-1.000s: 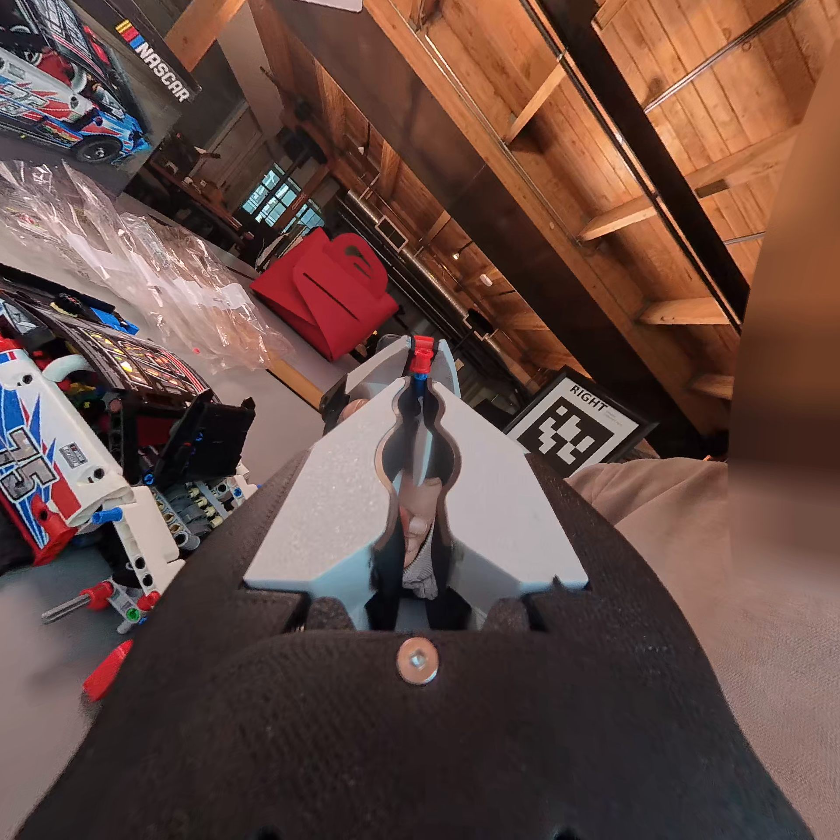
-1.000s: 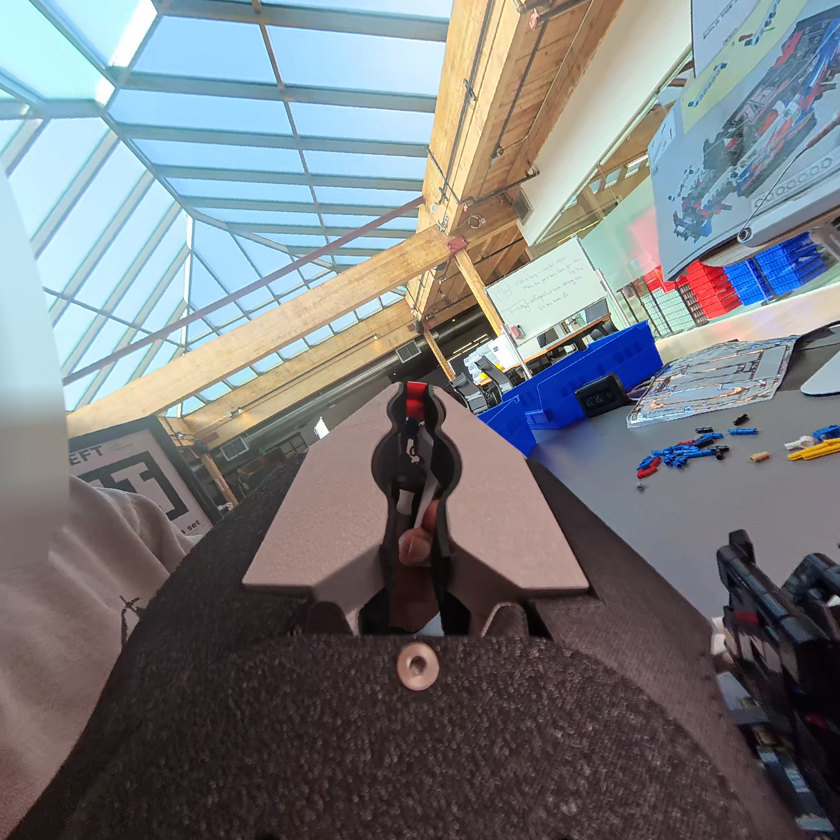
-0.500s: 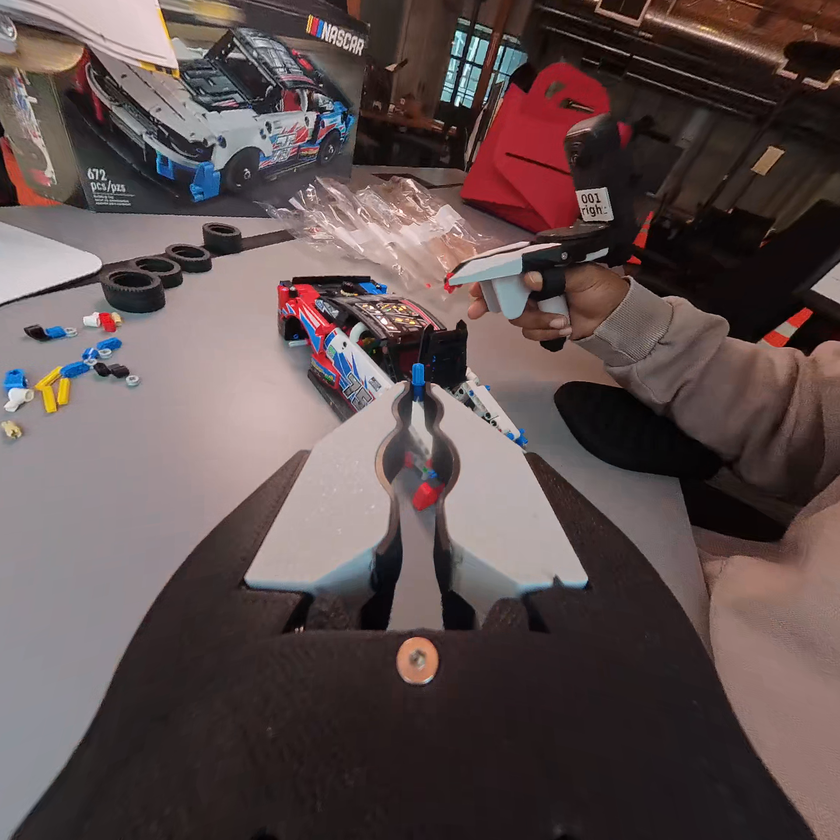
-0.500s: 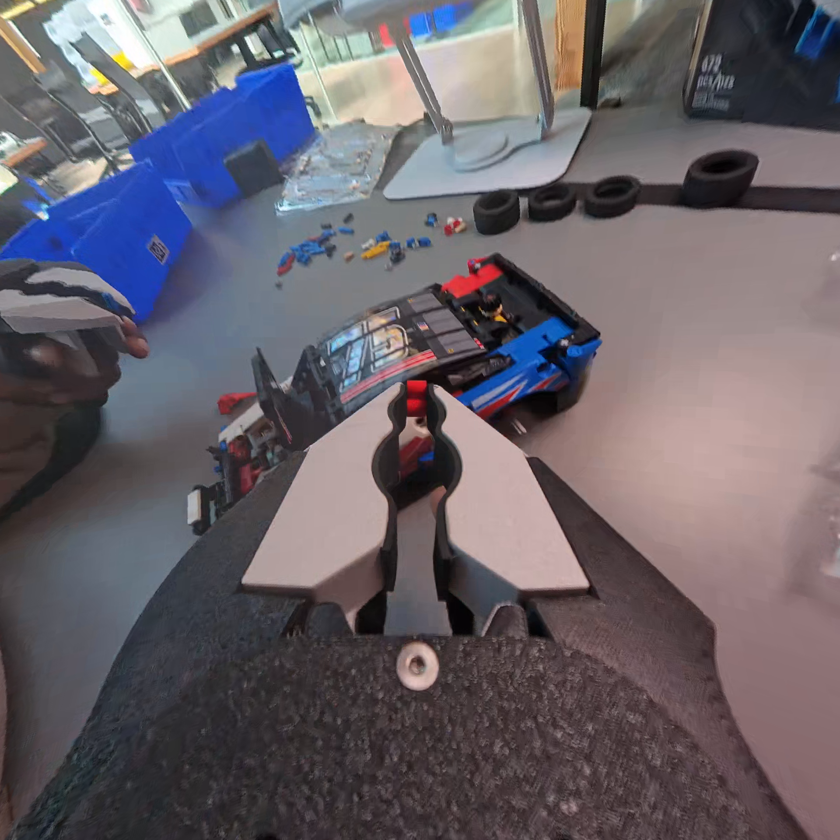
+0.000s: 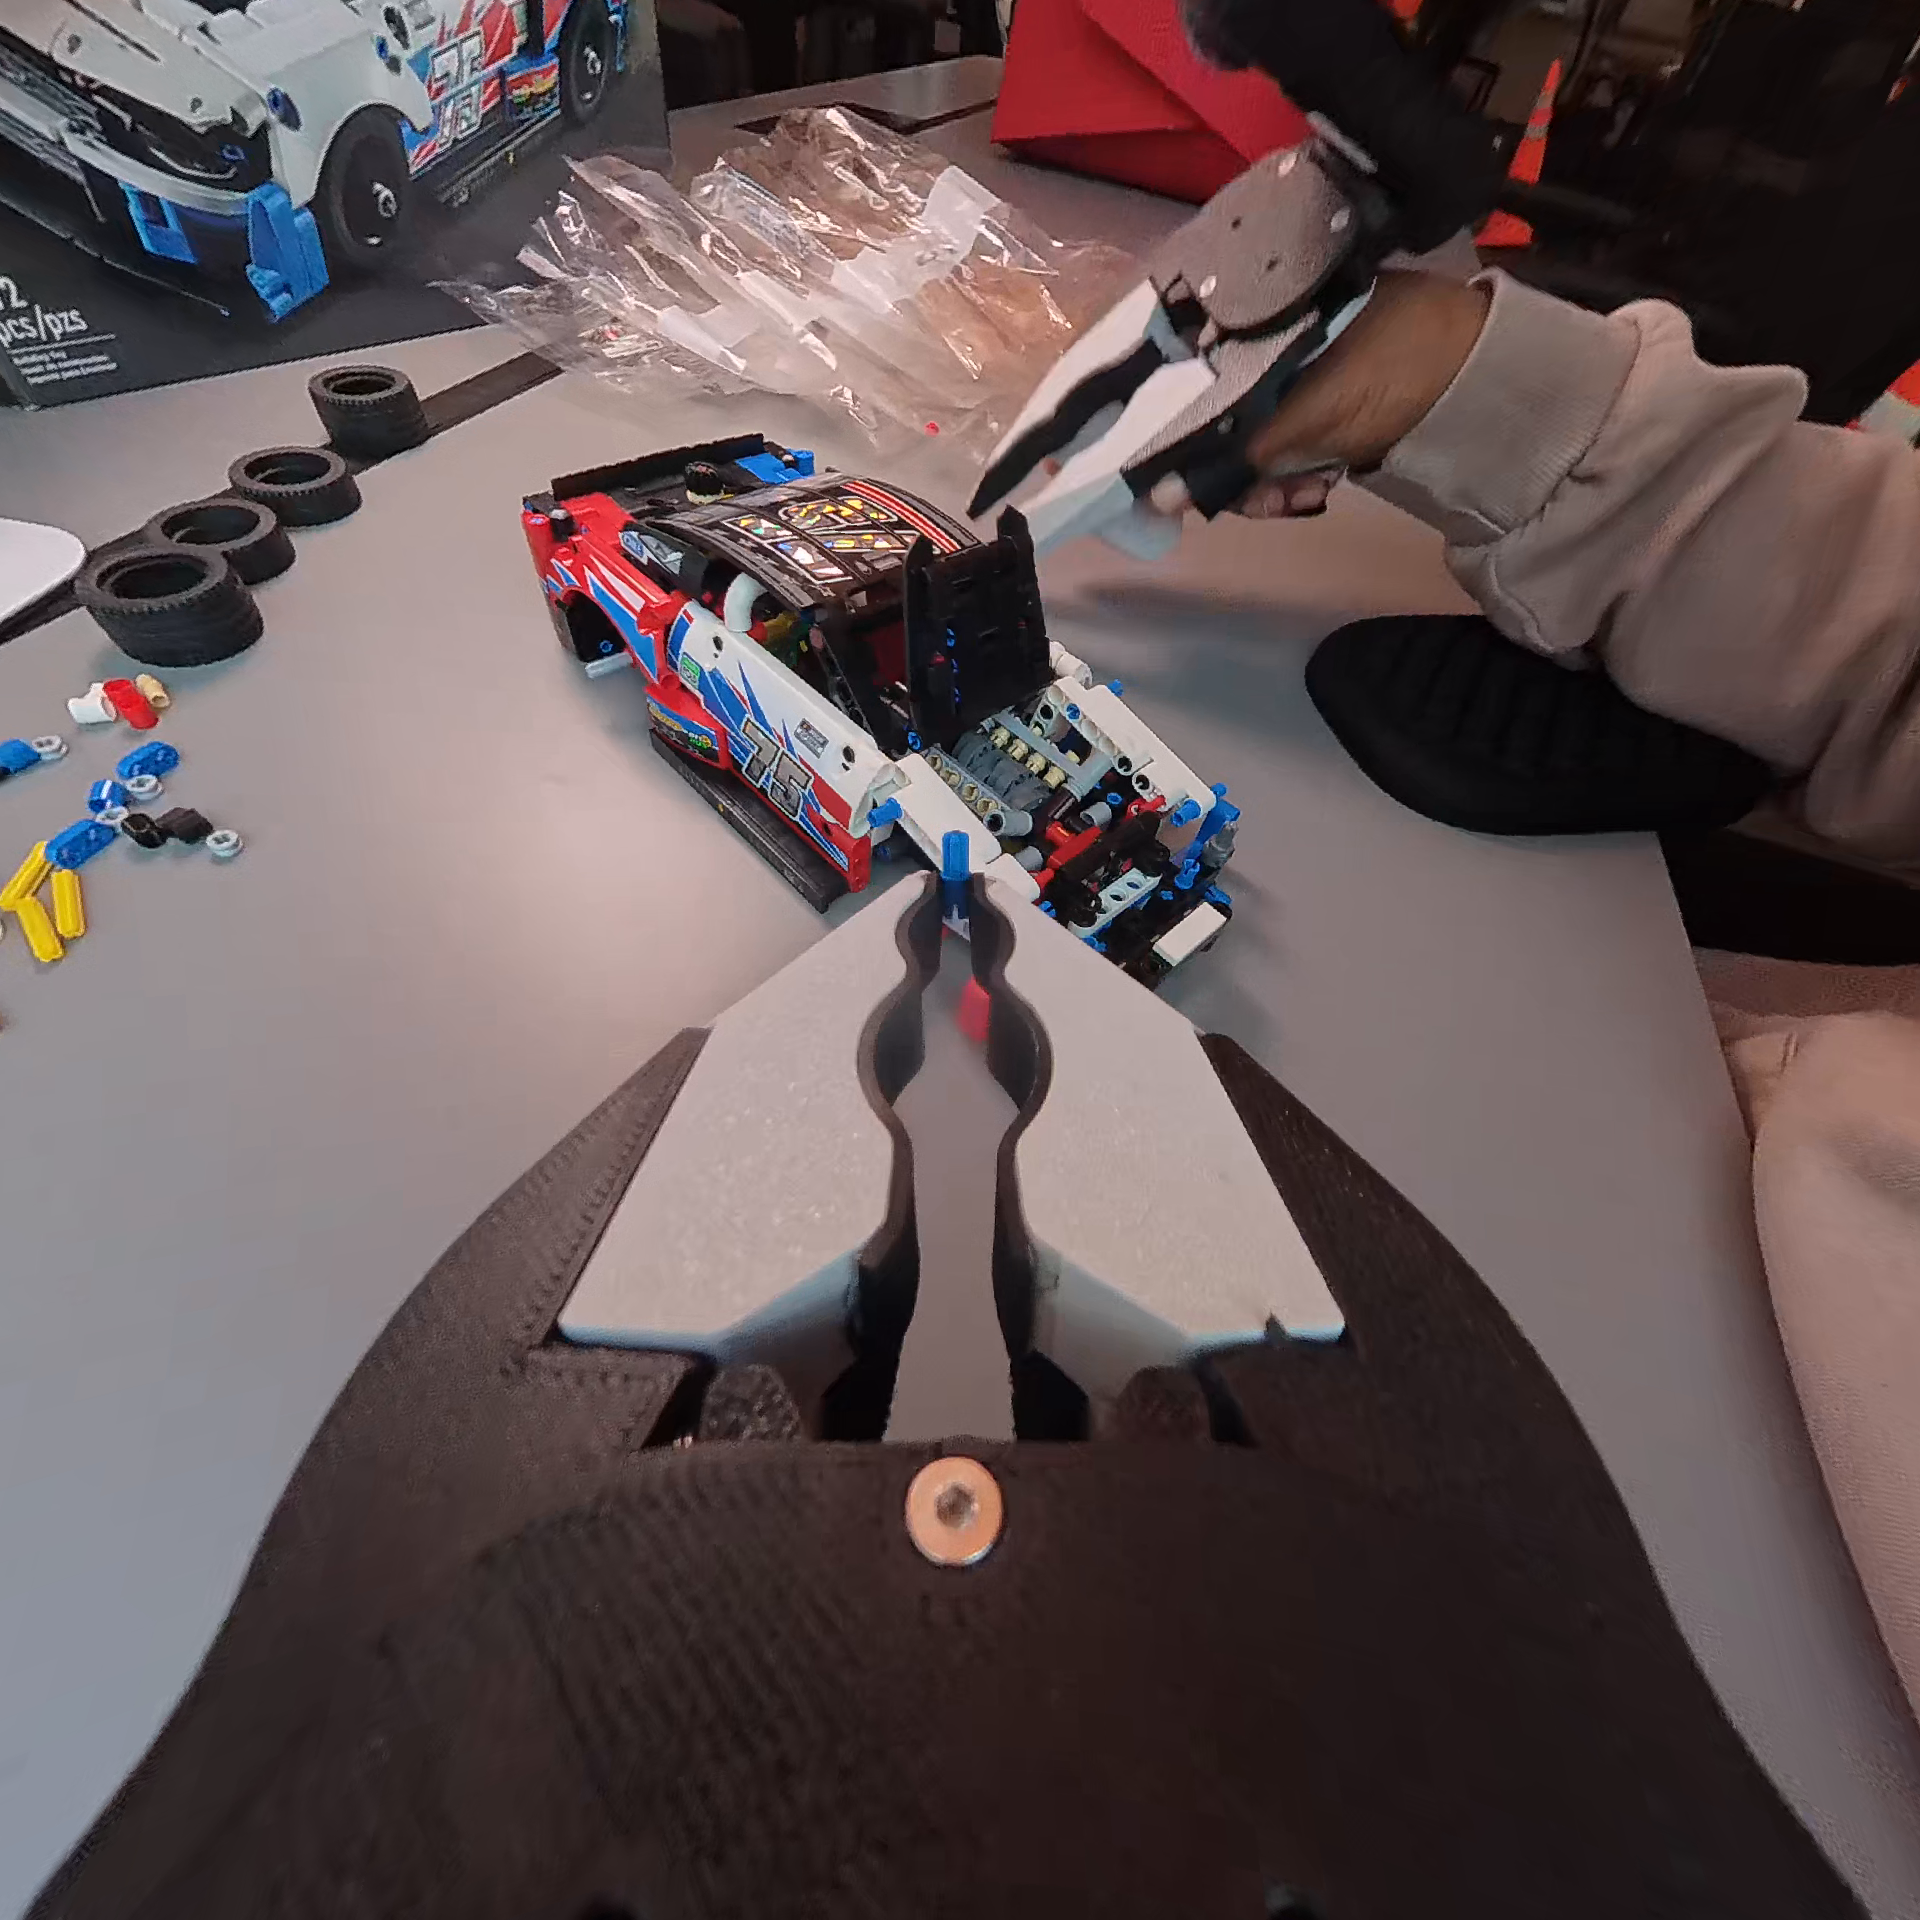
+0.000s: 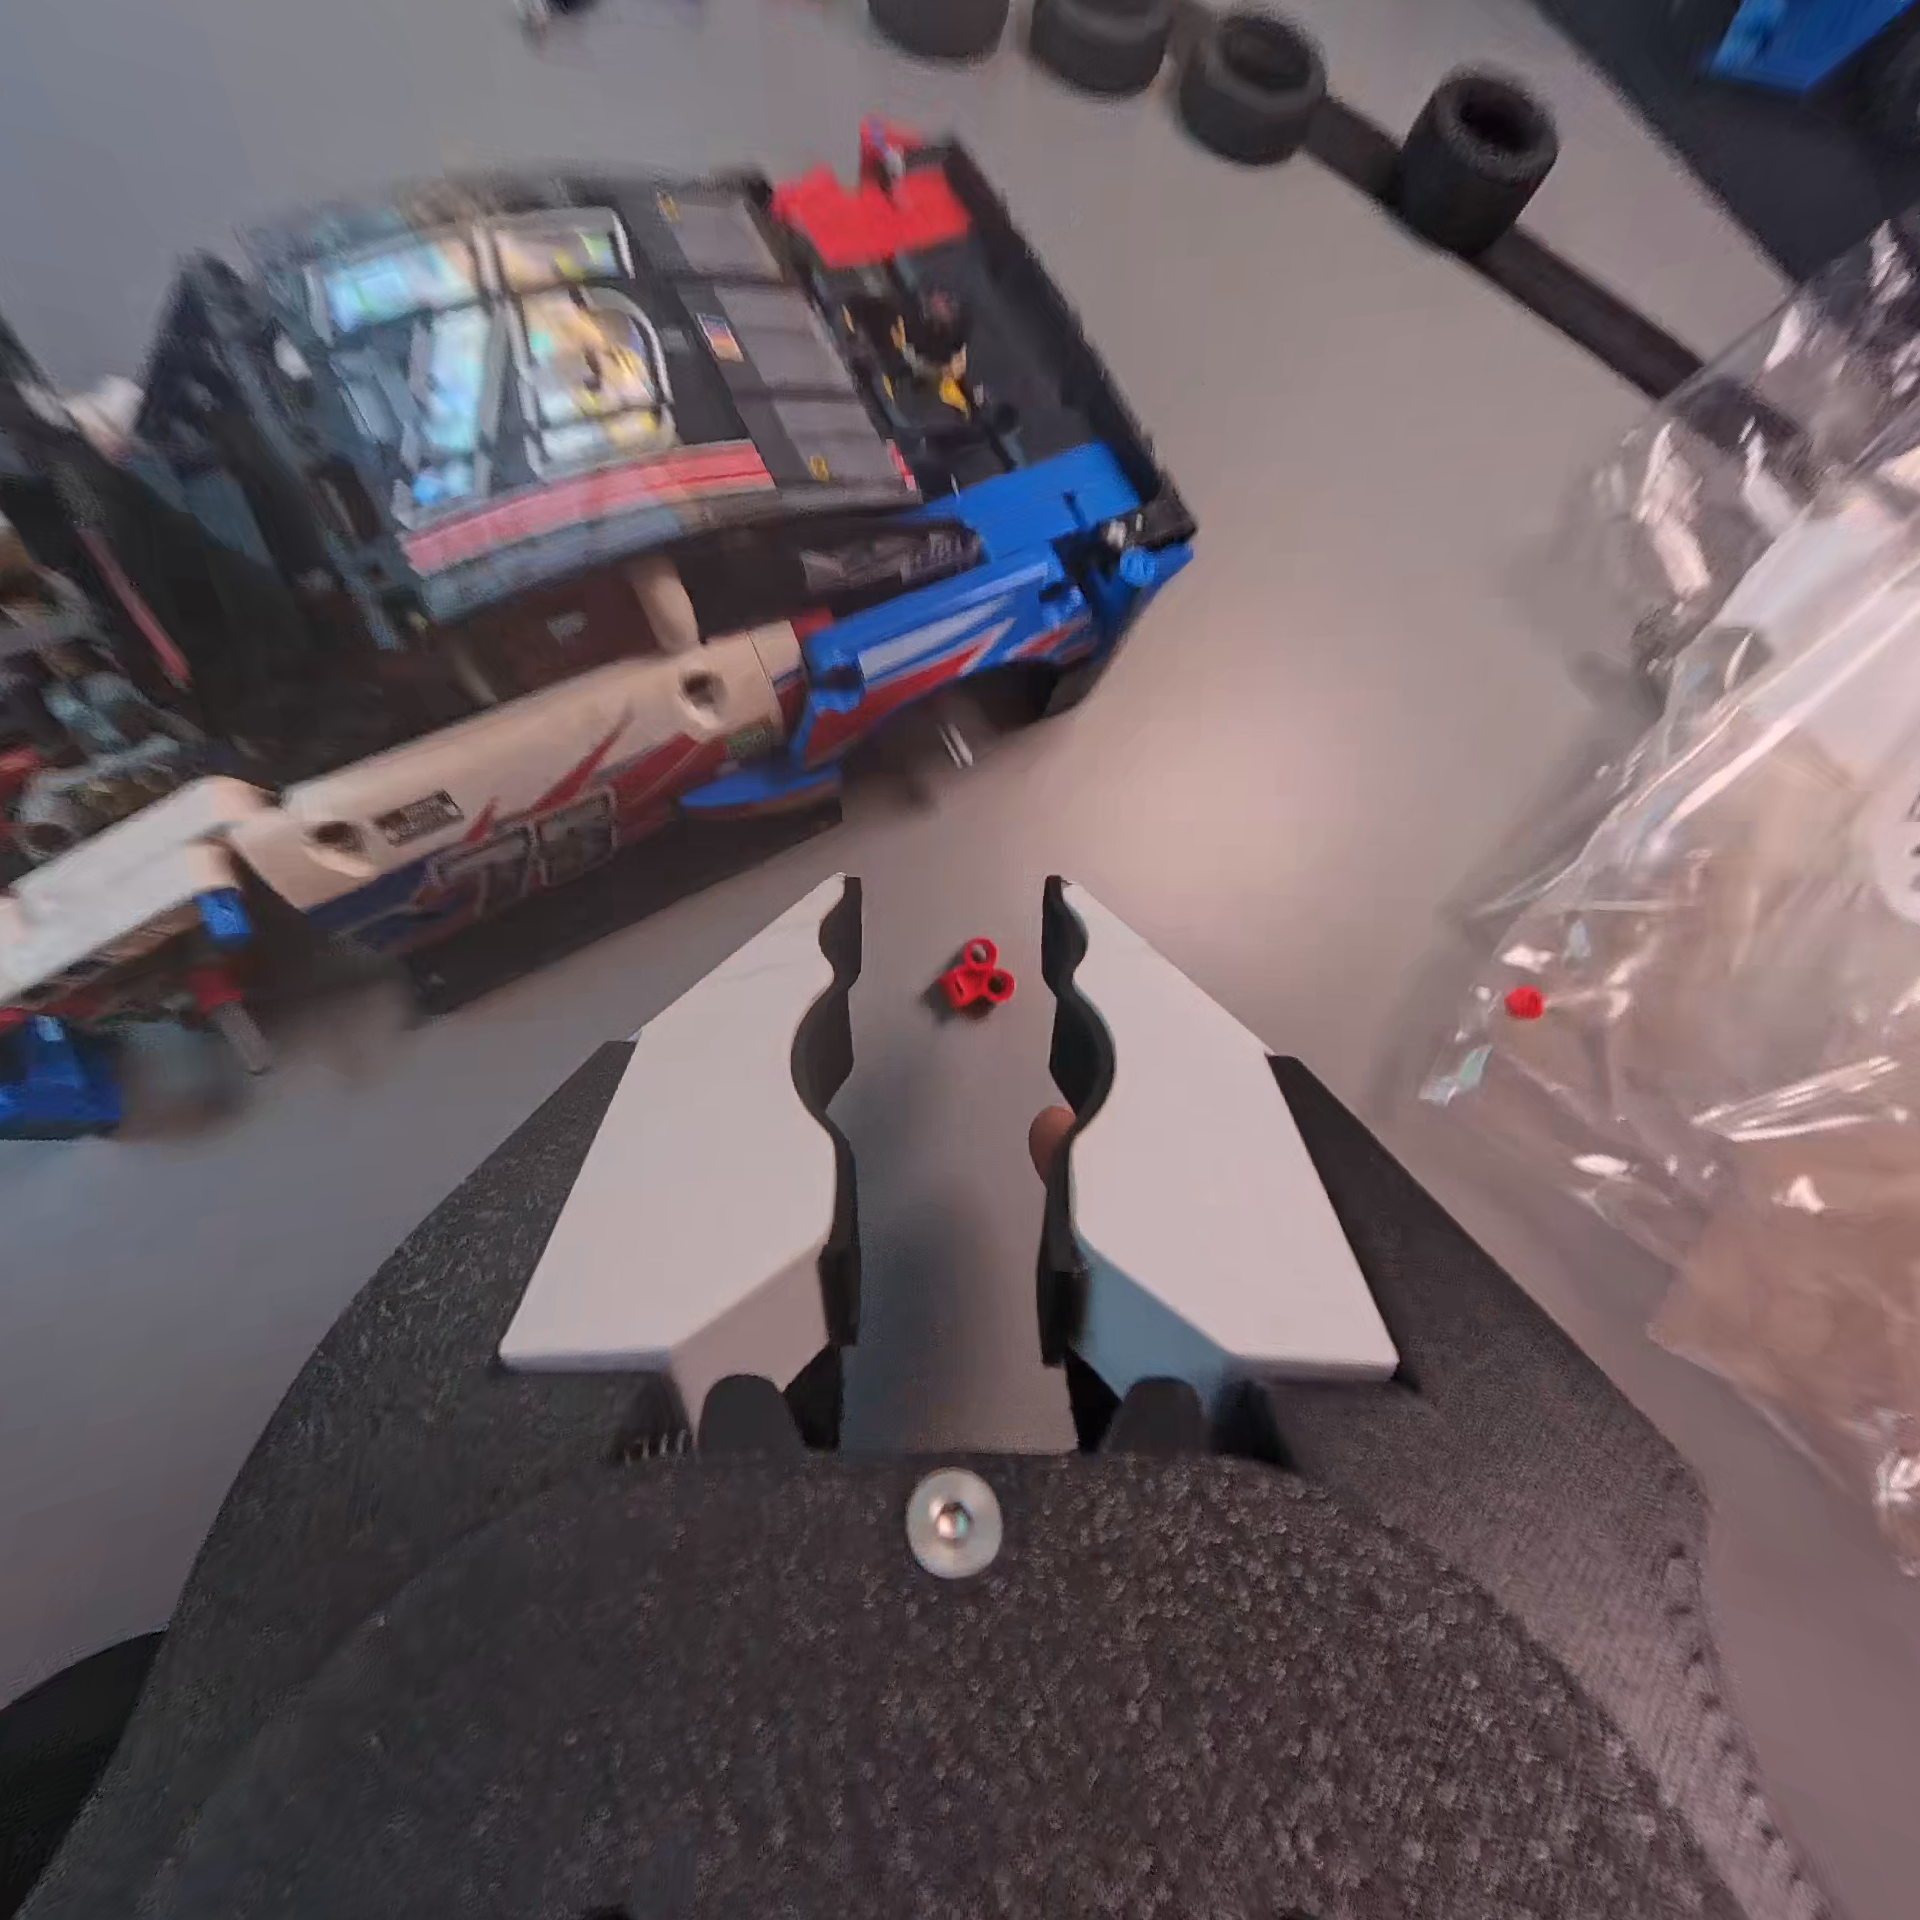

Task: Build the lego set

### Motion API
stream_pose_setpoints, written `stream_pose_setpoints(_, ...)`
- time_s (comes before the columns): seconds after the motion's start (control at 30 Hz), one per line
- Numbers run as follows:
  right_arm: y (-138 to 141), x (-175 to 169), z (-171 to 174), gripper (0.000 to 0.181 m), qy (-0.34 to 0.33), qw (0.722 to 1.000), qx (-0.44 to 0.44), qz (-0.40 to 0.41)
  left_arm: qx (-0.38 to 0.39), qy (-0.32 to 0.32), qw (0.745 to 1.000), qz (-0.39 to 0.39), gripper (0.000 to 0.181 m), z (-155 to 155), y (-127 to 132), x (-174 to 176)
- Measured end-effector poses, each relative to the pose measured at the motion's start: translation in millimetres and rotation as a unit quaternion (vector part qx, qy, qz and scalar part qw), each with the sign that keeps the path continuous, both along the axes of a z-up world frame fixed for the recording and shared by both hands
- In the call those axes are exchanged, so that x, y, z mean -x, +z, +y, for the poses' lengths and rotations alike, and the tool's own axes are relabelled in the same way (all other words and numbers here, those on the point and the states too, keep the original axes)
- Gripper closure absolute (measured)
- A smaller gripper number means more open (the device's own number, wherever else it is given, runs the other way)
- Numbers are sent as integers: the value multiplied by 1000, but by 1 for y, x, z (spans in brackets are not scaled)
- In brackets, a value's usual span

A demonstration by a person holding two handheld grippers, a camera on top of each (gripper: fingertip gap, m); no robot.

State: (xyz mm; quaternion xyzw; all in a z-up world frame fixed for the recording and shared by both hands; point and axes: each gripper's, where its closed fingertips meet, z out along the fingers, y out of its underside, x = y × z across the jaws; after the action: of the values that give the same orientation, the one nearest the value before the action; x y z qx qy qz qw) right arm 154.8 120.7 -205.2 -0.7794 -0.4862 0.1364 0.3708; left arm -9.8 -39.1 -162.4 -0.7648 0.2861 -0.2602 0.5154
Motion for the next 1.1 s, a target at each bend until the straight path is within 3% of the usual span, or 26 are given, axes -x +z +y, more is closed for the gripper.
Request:
stream_pose_setpoints(0.07, 50, 25, -25, 155, 63, 993, -23, 99, -21, -8, 999, 29, 179, -2, 0, -5)
stream_pose_setpoints(0.13, 90, 62, -82, 161, 182, 964, 12, 195, -42, -17, 997, 59, 179, -4, -1, -12)
stream_pose_setpoints(0.2, 93, 93, -137, 163, 270, 934, 81, 220, -67, -25, 993, 90, 179, -7, -2, -20)
stream_pose_setpoints(0.27, 73, 117, -158, 162, 291, 932, 102, 193, -94, -26, 987, 127, 179, -9, -3, -24)
stream_pose_setpoints(0.33, 55, 133, -165, 162, 295, 933, 110, 174, -119, -26, 979, 162, 179, -10, -4, -27)
stream_pose_setpoints(0.57, 39, 148, -180, 175, 308, 926, 141, 170, -141, -24, 961, 234, 179, -10, -12, -27)
stream_pose_setpoints(1.1, 37, 147, -182, 180, 309, 913, 174, 204, -134, -41, 963, 231, 179, -13, -15, -27)
